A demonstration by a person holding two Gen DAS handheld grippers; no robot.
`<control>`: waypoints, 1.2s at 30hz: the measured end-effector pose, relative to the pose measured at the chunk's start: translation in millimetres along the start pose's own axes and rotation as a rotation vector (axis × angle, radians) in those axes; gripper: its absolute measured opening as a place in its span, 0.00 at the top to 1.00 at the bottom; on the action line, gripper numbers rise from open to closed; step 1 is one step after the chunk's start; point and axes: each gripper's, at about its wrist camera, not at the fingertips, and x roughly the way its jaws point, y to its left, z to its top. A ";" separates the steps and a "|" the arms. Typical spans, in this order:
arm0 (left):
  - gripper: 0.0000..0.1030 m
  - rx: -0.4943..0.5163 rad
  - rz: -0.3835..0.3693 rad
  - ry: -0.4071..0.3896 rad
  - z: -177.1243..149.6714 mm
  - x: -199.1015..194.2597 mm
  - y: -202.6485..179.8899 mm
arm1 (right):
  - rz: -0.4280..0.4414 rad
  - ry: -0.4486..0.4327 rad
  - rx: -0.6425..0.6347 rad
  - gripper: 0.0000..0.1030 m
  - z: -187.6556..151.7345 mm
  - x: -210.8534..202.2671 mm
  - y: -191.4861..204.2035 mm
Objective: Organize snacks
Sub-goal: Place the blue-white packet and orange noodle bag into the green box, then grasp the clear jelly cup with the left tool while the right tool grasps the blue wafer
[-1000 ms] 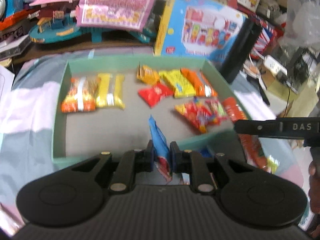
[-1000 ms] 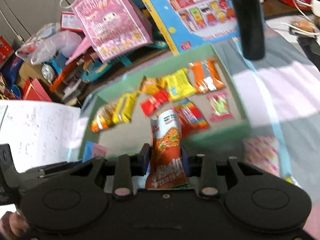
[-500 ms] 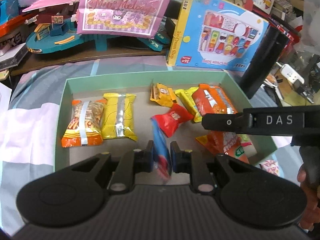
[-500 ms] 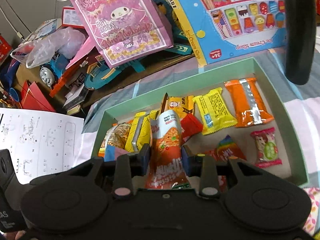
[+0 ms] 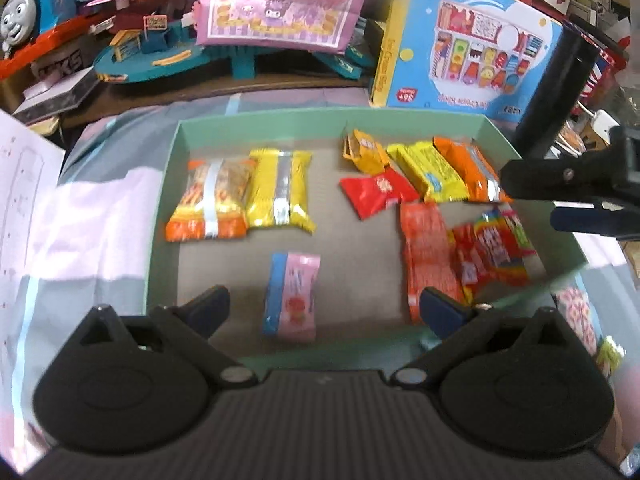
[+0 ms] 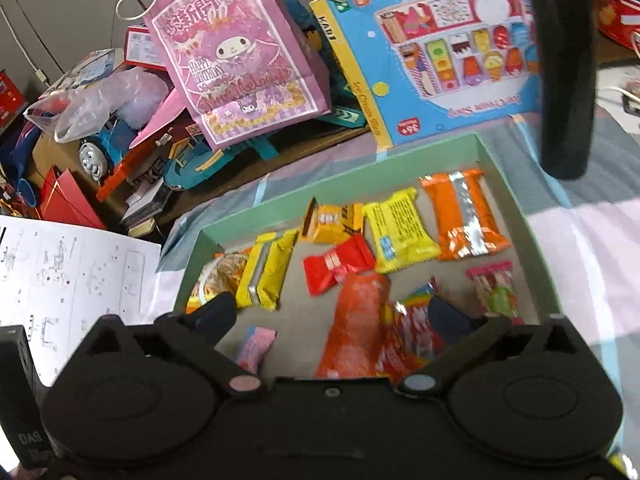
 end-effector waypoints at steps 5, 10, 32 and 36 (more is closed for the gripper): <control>0.00 0.003 0.012 0.011 -18.4 -14.4 1.2 | -0.006 0.016 0.039 0.00 -15.7 -14.5 -9.0; 0.00 -0.005 0.017 0.011 -34.6 -27.9 3.4 | -0.001 0.019 0.048 0.00 -31.2 -30.7 -12.4; 0.00 0.038 0.015 0.146 -87.8 -4.7 -4.7 | -0.064 0.069 -0.026 0.48 -69.6 -19.3 -17.1; 0.00 0.035 0.018 0.158 -86.5 2.6 -0.6 | -0.084 0.105 -0.030 0.58 -69.7 -0.5 -24.2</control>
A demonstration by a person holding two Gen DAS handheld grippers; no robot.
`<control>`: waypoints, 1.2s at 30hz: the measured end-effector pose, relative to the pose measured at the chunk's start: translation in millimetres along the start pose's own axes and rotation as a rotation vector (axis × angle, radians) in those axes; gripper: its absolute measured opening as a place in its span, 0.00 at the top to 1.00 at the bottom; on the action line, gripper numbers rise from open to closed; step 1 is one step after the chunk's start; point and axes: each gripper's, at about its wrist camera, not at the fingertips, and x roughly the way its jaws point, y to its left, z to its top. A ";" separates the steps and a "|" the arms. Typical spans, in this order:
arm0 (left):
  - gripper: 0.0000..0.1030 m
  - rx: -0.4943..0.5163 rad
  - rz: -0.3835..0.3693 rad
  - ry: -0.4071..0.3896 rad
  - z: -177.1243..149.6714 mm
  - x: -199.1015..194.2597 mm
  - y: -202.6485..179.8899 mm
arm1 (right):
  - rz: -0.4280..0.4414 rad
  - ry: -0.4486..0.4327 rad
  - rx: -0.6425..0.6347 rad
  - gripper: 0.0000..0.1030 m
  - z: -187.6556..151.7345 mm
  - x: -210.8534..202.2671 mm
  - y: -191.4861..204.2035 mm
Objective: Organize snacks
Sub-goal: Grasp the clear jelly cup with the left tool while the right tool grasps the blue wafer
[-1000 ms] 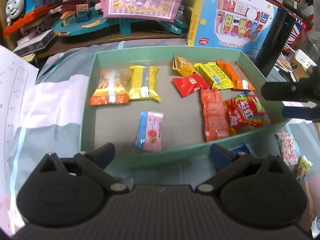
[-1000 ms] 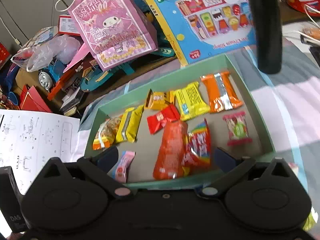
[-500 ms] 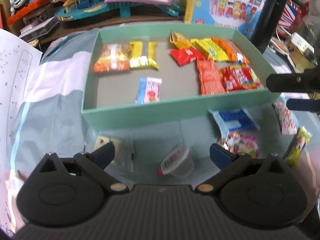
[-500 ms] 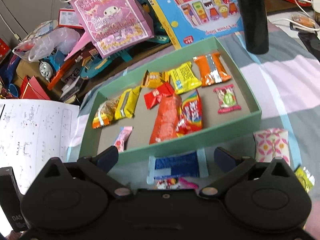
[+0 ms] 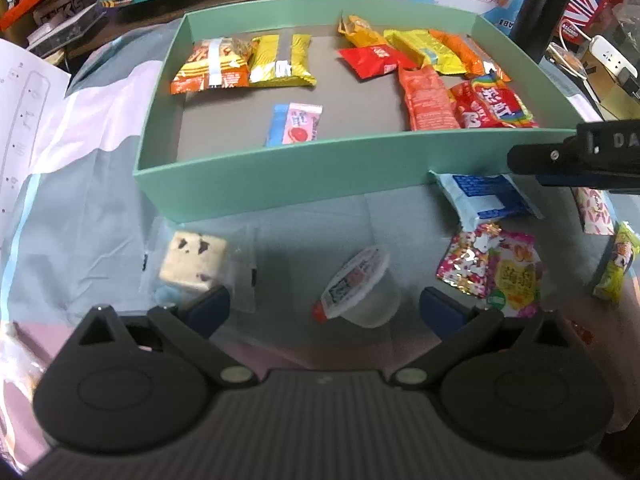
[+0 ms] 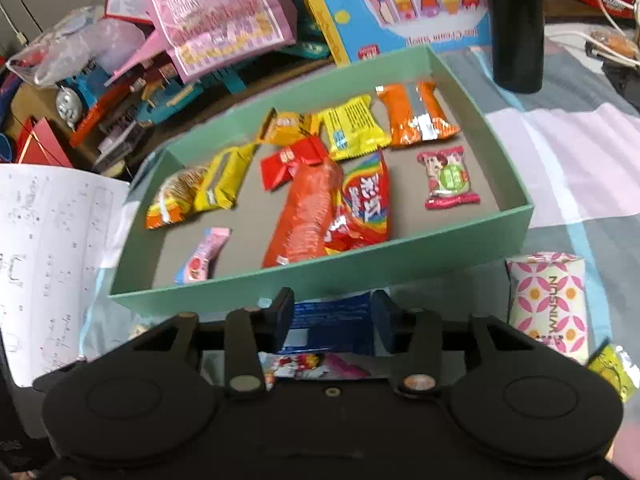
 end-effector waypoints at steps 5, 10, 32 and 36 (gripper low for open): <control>0.00 0.011 0.012 0.001 0.9 5.9 3.1 | 0.013 0.036 -0.027 0.59 3.2 19.6 3.1; 0.00 0.000 0.013 0.002 -2.3 6.9 9.8 | 0.029 0.079 -0.034 0.59 1.0 33.1 8.0; 0.00 -0.054 0.036 -0.025 -13.3 1.5 42.7 | 0.205 0.138 -0.174 0.33 -7.2 29.0 55.9; 0.00 -0.072 0.047 -0.026 -15.1 1.3 50.7 | 0.180 0.205 -0.243 0.33 -16.0 41.6 60.2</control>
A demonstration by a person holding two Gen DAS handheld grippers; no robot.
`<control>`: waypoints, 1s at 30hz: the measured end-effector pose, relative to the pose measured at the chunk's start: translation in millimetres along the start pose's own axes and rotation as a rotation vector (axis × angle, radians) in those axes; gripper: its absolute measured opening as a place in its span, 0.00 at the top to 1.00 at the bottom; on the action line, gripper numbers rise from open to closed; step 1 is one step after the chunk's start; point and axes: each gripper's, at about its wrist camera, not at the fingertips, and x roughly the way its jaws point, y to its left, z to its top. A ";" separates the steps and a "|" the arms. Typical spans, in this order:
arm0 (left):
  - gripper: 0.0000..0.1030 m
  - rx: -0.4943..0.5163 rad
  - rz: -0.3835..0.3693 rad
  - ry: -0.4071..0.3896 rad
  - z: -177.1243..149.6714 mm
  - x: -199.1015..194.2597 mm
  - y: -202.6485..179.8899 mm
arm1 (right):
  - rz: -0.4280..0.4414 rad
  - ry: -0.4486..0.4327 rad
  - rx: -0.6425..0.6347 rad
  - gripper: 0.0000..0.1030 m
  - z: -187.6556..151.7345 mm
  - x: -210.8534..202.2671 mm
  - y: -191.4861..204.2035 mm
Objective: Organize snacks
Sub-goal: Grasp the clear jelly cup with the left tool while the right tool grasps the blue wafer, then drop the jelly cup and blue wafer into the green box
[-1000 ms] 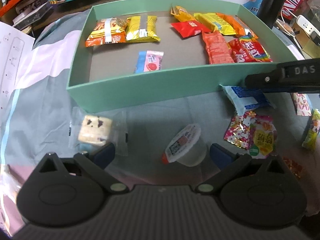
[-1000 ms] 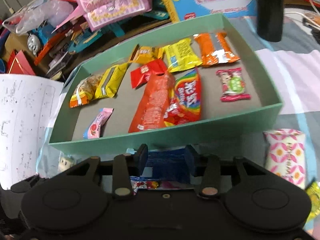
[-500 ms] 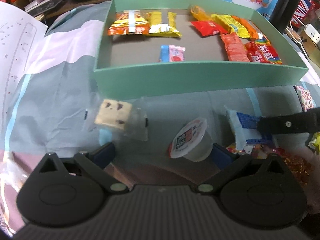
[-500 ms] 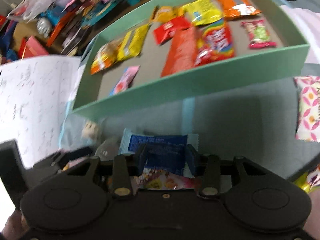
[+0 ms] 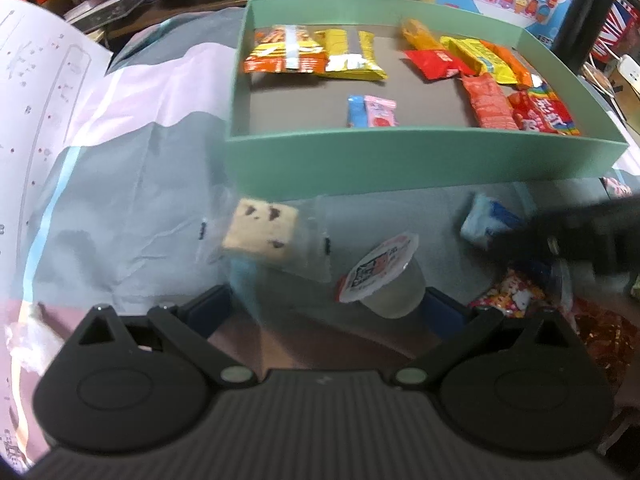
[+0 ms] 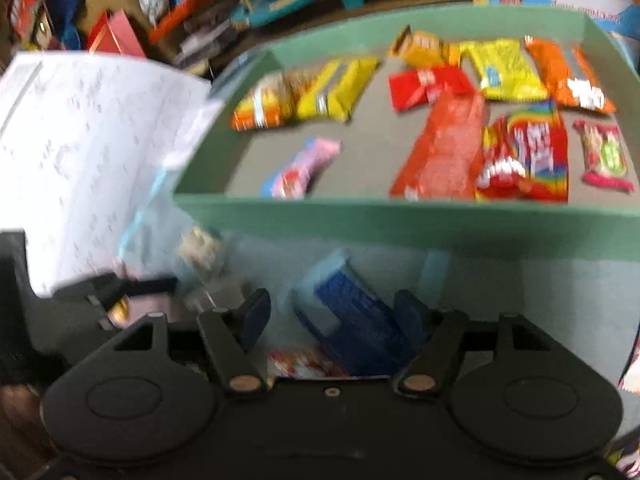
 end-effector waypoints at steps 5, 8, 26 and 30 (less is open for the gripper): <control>0.00 0.001 0.006 -0.005 2.5 1.2 1.6 | -0.069 0.000 -0.085 0.51 -16.2 -4.7 11.6; 0.06 0.024 0.010 -0.024 5.8 -1.2 -5.7 | -0.091 -0.018 -0.051 0.61 -10.2 -2.2 10.1; 0.60 0.009 -0.107 -0.040 -5.5 -27.0 -22.5 | -0.087 -0.082 0.090 0.67 -21.6 -25.9 -5.9; 0.60 0.010 -0.129 -0.075 -7.8 -42.9 -25.5 | -0.055 -0.105 0.147 0.67 -26.3 -42.6 -13.1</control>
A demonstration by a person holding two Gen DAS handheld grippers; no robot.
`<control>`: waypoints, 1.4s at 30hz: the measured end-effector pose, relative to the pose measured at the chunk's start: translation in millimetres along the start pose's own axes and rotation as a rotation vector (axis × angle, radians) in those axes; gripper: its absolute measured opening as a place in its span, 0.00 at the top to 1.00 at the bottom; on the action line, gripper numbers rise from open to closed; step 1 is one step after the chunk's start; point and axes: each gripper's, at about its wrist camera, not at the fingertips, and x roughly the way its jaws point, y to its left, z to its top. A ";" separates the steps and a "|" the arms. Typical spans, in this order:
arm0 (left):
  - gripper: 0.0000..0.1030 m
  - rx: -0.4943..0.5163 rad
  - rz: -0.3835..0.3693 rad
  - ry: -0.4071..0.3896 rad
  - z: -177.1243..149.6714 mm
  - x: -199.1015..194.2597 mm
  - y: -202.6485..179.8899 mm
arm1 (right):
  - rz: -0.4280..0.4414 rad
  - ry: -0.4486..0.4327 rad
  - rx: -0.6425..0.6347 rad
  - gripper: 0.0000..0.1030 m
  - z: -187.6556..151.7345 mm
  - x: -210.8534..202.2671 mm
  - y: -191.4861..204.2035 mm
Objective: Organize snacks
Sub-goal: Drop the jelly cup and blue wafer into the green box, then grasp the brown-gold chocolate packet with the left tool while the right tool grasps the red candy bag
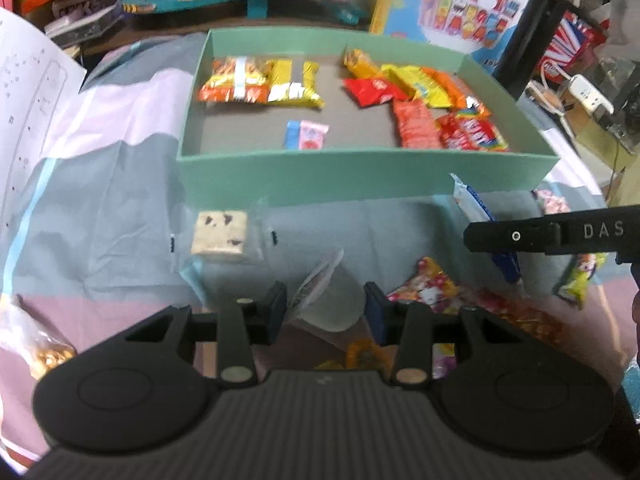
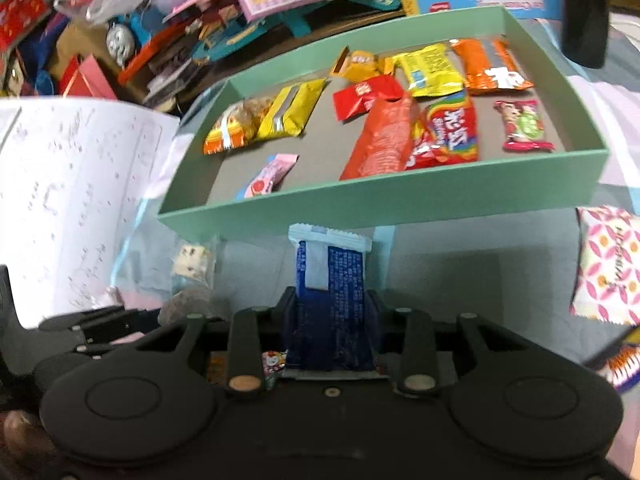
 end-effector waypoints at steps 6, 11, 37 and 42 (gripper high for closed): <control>0.60 0.022 0.003 -0.057 22.9 -16.0 -7.0 | 0.053 -0.049 0.031 0.67 12.9 -25.4 1.6; 0.60 0.040 0.020 -0.106 61.7 -13.8 -11.2 | 0.052 -0.117 0.045 0.67 49.7 -29.1 8.5; 0.00 0.001 0.125 -0.082 125.1 48.8 0.4 | 0.002 -0.153 0.103 0.00 123.7 25.9 6.9; 0.00 0.009 0.118 -0.078 115.0 39.6 -3.5 | -0.007 -0.151 0.080 0.00 114.0 16.9 10.2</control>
